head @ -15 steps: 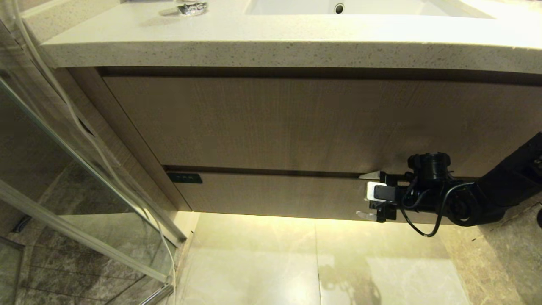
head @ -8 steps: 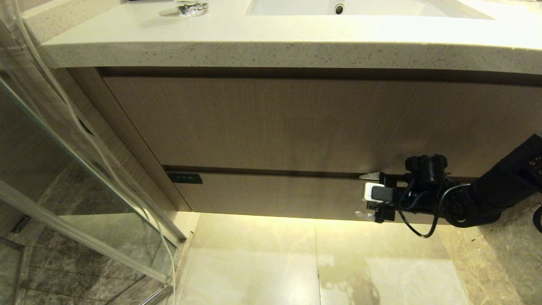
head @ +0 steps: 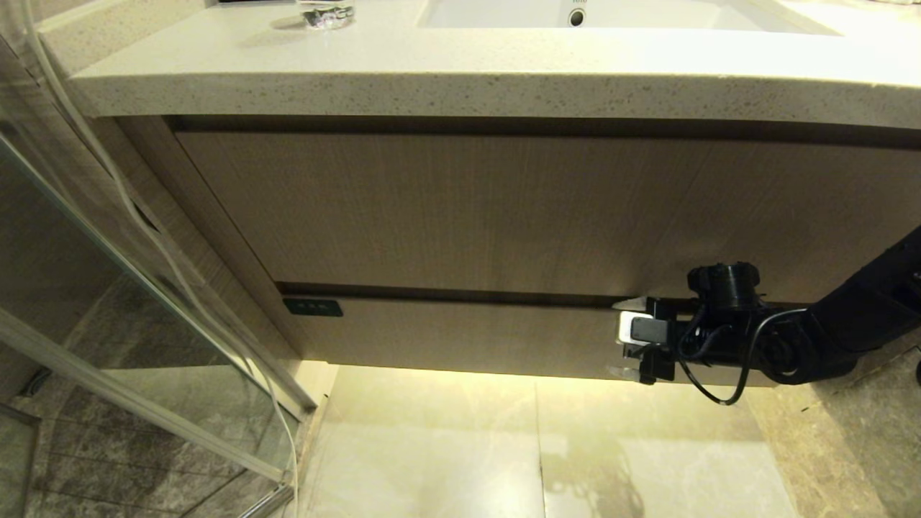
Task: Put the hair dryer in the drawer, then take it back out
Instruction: Pull open the drawer
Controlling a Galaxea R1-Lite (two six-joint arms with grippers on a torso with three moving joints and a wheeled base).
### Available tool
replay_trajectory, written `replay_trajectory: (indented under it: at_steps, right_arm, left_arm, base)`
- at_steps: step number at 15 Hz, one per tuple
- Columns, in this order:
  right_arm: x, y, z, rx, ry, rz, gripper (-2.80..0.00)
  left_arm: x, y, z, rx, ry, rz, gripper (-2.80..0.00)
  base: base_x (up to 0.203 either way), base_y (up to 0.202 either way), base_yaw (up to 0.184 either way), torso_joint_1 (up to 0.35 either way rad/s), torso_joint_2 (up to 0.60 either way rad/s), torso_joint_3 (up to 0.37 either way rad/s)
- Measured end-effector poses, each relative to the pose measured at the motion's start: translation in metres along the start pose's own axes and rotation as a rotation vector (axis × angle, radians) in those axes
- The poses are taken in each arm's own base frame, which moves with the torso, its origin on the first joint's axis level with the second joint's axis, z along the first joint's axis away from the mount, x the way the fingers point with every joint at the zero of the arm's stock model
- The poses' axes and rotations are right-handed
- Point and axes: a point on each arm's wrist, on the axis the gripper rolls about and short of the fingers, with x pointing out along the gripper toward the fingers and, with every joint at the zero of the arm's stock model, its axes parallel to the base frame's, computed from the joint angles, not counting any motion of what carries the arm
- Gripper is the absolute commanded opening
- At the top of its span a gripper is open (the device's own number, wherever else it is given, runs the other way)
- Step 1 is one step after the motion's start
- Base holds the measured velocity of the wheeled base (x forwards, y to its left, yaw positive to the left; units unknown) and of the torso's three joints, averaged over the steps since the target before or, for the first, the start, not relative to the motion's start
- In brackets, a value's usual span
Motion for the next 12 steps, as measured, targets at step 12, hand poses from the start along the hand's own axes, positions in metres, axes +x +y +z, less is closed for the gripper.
replay_trajectory:
  at_steps: [12]
  right_arm:
    - [-0.016,0.009,0.002,0.033,0.045,0.023,0.0]
  left_arm:
    - [0.0,0.0,0.0,0.0,0.0,0.0,-2.8]
  base:
    - [0.0,0.0,0.0,0.0,0.0,0.0]
